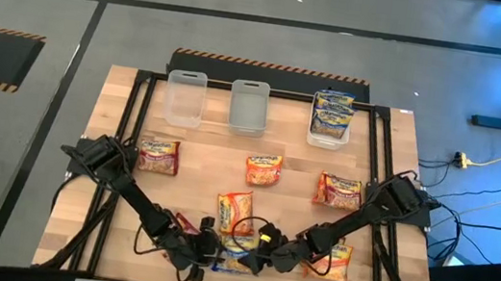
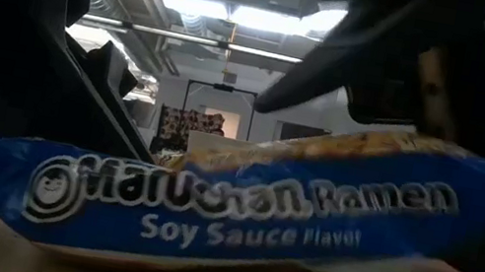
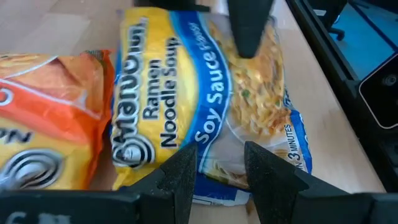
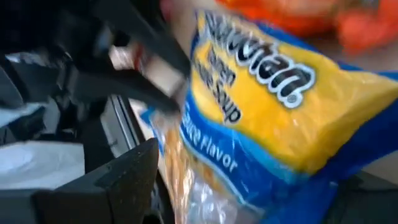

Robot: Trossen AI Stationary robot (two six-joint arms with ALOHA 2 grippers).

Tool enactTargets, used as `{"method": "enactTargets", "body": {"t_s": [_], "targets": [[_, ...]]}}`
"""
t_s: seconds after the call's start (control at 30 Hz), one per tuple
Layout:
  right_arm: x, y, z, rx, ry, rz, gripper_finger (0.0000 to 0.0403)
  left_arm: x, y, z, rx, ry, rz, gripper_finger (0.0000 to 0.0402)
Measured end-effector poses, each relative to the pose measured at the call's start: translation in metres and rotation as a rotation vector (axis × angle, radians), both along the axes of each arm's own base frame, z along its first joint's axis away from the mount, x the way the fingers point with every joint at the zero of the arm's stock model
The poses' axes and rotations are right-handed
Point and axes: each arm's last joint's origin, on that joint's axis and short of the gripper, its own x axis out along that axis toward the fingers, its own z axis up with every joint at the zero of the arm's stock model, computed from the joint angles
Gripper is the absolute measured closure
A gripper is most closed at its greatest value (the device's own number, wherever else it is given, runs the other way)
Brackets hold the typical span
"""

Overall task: Sort Maruchan noodles
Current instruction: Put the blue noodle pack into the white bin

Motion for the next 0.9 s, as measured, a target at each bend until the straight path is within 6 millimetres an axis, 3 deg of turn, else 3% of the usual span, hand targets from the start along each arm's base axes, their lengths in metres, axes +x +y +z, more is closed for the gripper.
{"method": "enactTargets", "body": {"t_s": [0.3,0.53,0.73,0.9], "targets": [[0.001,-0.003,0.000,-0.085,-0.043,-0.042,0.0110,0.004,-0.002,0.004,0.000,-0.063,-0.025,0.0270],[0.002,-0.002,0.001,-0.119,-0.058,-0.020,0.0210,0.003,-0.003,0.012,-0.016,-0.072,-0.038,0.0270],[0.003,-0.001,0.003,-0.129,-0.082,0.019,0.0297,0.001,-0.003,0.035,-0.021,-0.110,-0.079,0.0269],[0.004,0.001,0.007,-0.150,-0.121,0.077,0.0313,-0.008,-0.002,0.061,-0.016,-0.105,-0.102,0.0269]]}}
